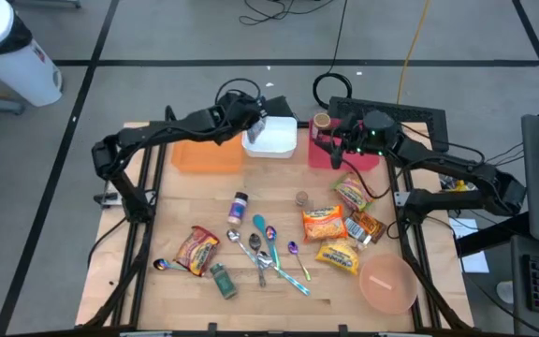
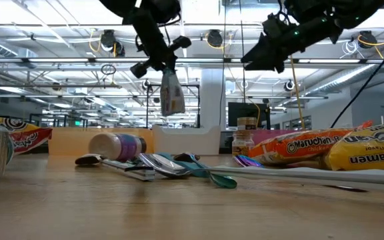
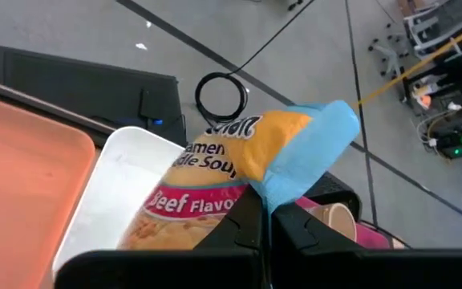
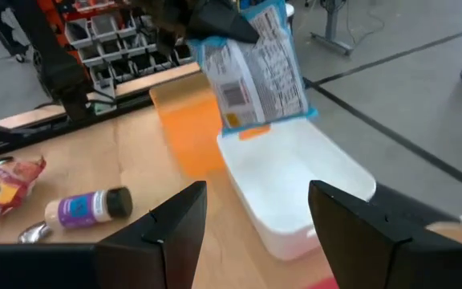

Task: Pick & Place Food Item
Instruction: Put the blue noodle pack into the white bin

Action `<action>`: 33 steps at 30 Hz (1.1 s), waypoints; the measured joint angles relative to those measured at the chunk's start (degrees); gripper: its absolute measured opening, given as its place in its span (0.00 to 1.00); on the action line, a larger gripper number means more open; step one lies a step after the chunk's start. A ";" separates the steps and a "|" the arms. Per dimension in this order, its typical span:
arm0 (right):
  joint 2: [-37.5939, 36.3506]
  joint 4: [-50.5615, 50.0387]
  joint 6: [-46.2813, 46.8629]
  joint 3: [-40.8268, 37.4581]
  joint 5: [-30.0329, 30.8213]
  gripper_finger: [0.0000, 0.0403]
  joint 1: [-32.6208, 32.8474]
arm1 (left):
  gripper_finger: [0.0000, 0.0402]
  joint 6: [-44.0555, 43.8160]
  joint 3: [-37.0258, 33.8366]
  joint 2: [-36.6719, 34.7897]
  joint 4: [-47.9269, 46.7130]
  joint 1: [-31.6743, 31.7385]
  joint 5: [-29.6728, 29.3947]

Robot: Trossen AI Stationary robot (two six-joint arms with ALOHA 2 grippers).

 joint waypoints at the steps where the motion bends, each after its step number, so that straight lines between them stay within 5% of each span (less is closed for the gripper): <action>1: -0.62 0.10 0.15 -0.90 0.02 0.53 0.00 | 0.00 -0.68 0.00 0.22 -0.02 0.00 -0.16; 13: -5.76 1.14 2.69 -8.53 0.09 0.53 0.00 | 0.00 -4.96 0.02 2.46 -1.07 0.04 -1.50; 33: -6.13 1.13 2.69 -8.98 0.09 0.50 0.00 | 0.00 -8.02 0.02 3.72 -6.67 2.81 -2.24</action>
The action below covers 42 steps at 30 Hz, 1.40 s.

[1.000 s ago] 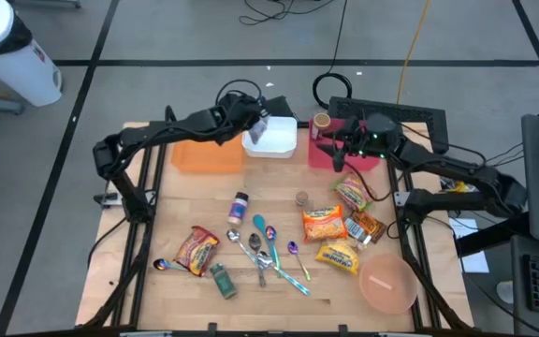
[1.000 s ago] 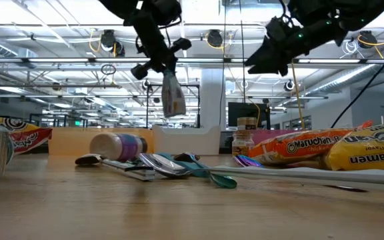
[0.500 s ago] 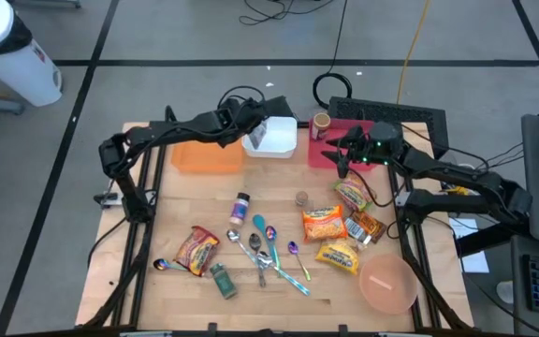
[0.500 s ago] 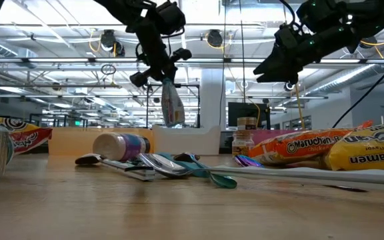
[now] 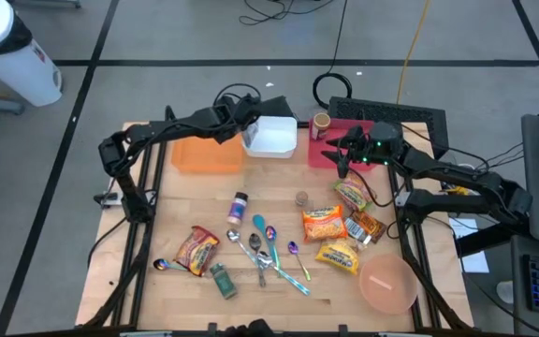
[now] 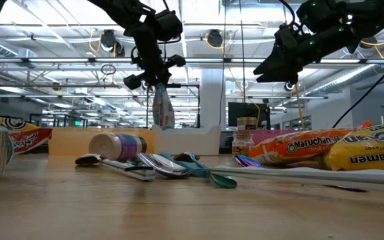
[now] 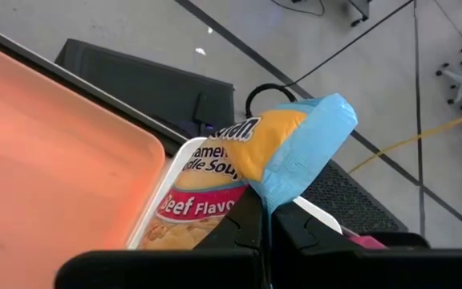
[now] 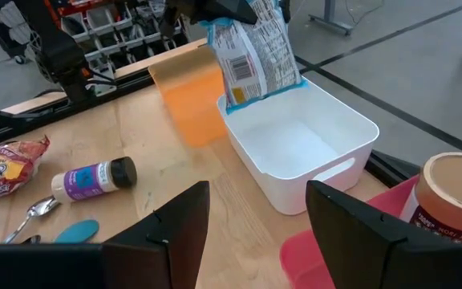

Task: Pick & Place Food Item
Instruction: Put the blue noodle pack into the white bin

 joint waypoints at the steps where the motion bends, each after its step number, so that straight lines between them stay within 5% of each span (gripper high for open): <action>1: 0.00 0.00 0.00 0.00 0.00 0.50 0.00 | 0.00 0.00 0.00 0.00 -0.04 0.24 0.00; 42: 0.02 -0.24 -0.04 0.00 0.07 0.49 0.02 | 0.00 3.29 0.02 4.22 -1.70 2.10 2.02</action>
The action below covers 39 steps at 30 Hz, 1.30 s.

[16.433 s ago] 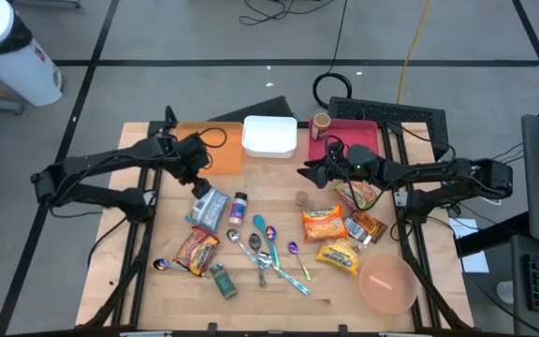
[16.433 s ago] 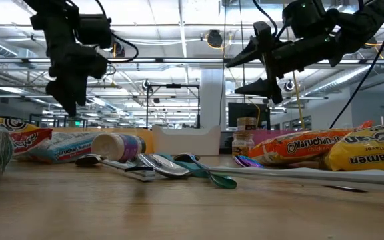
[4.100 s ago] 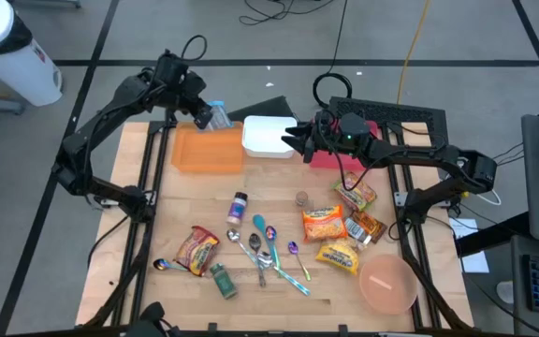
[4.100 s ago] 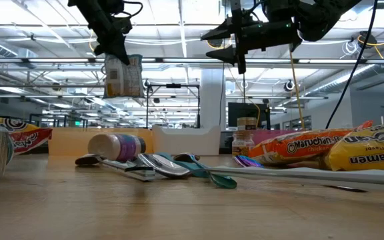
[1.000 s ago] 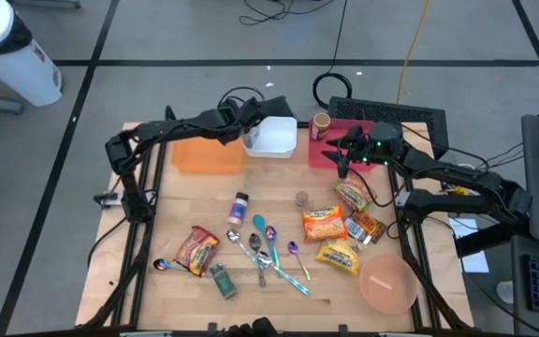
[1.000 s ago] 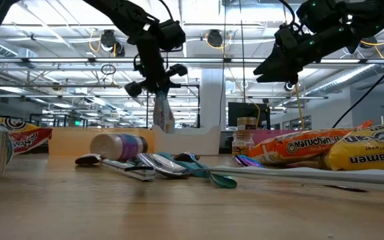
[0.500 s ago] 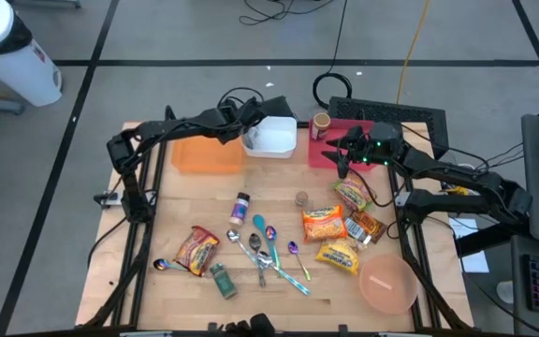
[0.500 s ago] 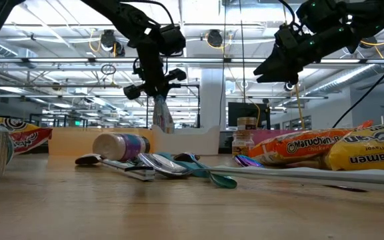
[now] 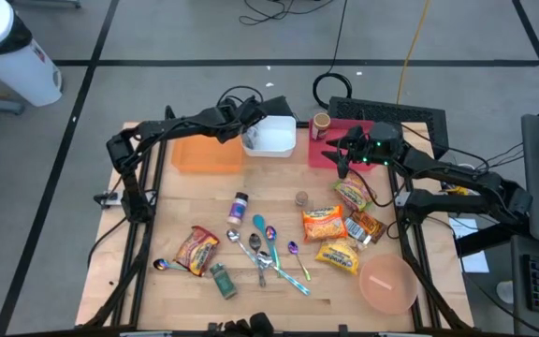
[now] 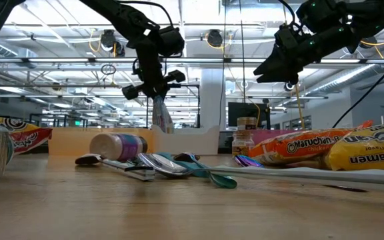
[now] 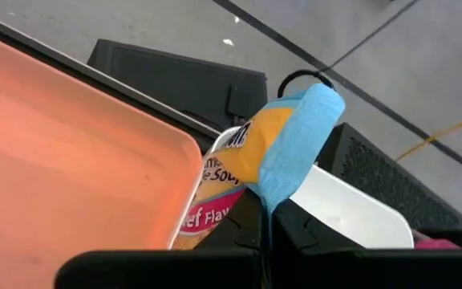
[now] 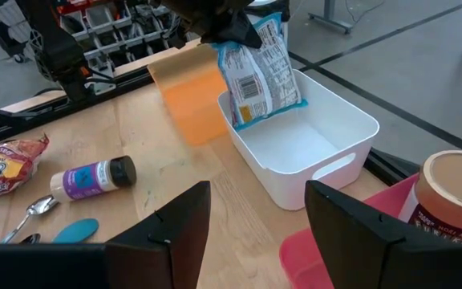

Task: Pick & Place Food Item
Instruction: Put the blue noodle pack into the white bin, then put the bottom left violet and green spoon into the orange bin

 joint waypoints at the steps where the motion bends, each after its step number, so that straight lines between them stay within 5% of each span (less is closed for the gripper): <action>1: 0.00 0.00 0.00 0.00 0.00 0.49 0.00 | 0.00 0.03 0.00 0.00 -0.02 0.02 0.07; 20: 0.00 0.00 0.02 0.00 0.00 0.49 0.00 | 0.03 1.32 0.00 0.00 0.04 0.02 0.51; 39: 0.02 0.00 0.02 0.00 0.00 0.49 0.00 | 0.28 1.04 0.00 0.00 0.81 0.02 0.54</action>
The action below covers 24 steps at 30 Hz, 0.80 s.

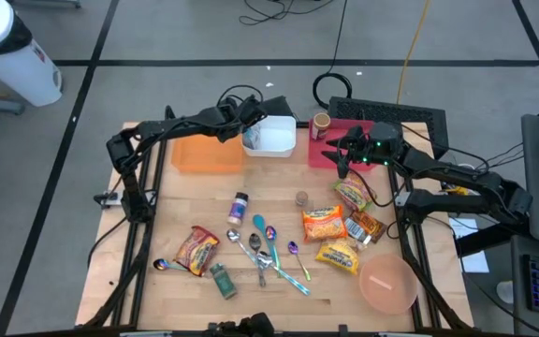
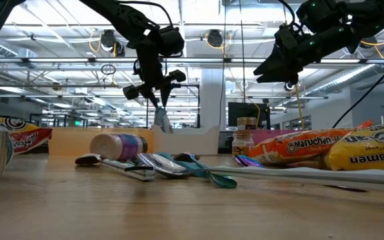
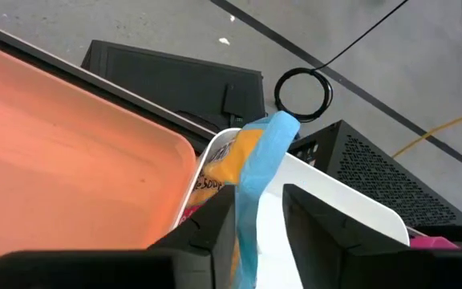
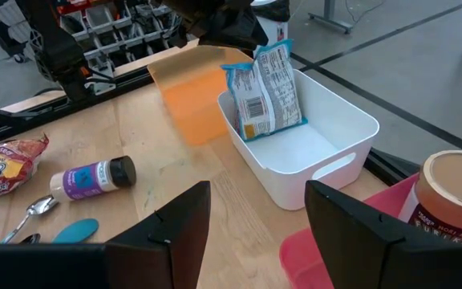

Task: Pick & Place Food Item
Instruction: Put the bottom left violet and green spoon into the orange bin

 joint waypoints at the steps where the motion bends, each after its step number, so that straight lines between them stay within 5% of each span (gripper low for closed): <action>1: 0.00 0.00 0.00 0.00 0.00 0.49 0.00 | 0.29 0.02 0.00 0.00 0.02 0.00 0.00; 13: 0.00 -0.19 0.00 0.00 -0.02 0.49 0.00 | 0.31 12.25 0.00 -1.07 0.00 1.94 1.82; 24: 0.00 -0.37 -0.61 0.00 -0.02 0.49 0.00 | 0.31 42.55 -0.02 -13.77 -1.07 6.05 13.46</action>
